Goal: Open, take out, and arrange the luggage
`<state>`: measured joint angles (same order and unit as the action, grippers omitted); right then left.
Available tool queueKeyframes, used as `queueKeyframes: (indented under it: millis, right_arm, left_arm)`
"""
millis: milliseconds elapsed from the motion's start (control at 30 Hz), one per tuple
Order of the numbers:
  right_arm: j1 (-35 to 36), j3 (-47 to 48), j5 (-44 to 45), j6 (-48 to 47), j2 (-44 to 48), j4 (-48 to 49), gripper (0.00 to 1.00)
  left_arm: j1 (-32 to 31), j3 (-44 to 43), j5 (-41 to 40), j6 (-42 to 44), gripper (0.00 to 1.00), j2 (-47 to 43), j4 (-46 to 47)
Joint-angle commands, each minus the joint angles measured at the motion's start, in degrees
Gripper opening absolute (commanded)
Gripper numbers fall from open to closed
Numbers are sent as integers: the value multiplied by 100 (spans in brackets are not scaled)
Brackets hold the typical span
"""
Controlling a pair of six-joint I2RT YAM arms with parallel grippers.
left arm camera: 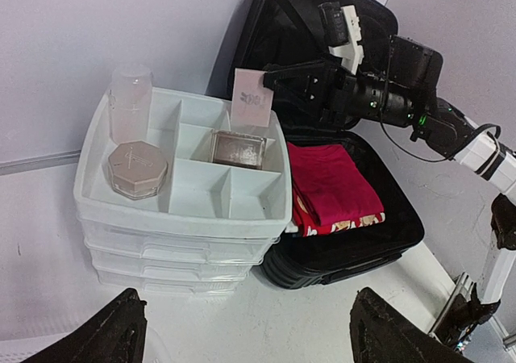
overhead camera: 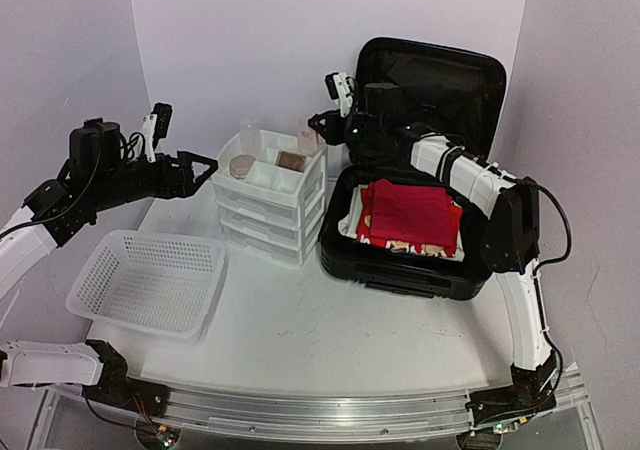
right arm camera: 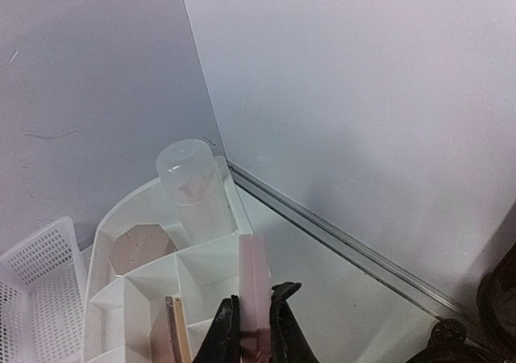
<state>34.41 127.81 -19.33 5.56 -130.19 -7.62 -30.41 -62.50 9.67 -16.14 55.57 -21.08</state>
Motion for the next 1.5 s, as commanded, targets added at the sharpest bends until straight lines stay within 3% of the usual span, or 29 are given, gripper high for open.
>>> queueKeyframes:
  millis: [0,300,500,700,800,900,1033,1133,1267,1467]
  right_arm:
    - [13,-319,69,-164,210,708,0]
    - [13,-867,58,-313,291,1155,3]
    - [15,-1056,583,-195,673,785,39]
    - [13,-856,1259,154,1405,-829,63]
    - [13,-1311,1117,498,1914,-1366,73]
    - [24,-2224,441,631,2354,-1400,76]
    - [254,-3349,-82,-25,2749,-1100,81]
    - [559,-3640,70,-475,2782,-1029,85]
    - [727,-4053,300,-254,2696,-434,85]
    - [840,-4525,493,26,2259,777,70]
  left_arm:
    - [-8,-161,-50,138,88,-44,39]
    - [-8,-180,-34,33,88,-41,28]
    - [-8,-193,-81,-37,88,119,17]
    - [-8,-212,24,-341,88,524,16]
    - [-8,-206,49,-596,88,677,25]
    - [0,-350,-200,-635,89,812,-179]
    - [148,-765,-500,-619,90,1000,-637]
    - [406,-829,-385,-729,91,989,-751]
    - [687,-776,-131,-844,91,827,-757]
    - [738,-622,-211,-750,91,449,-872]
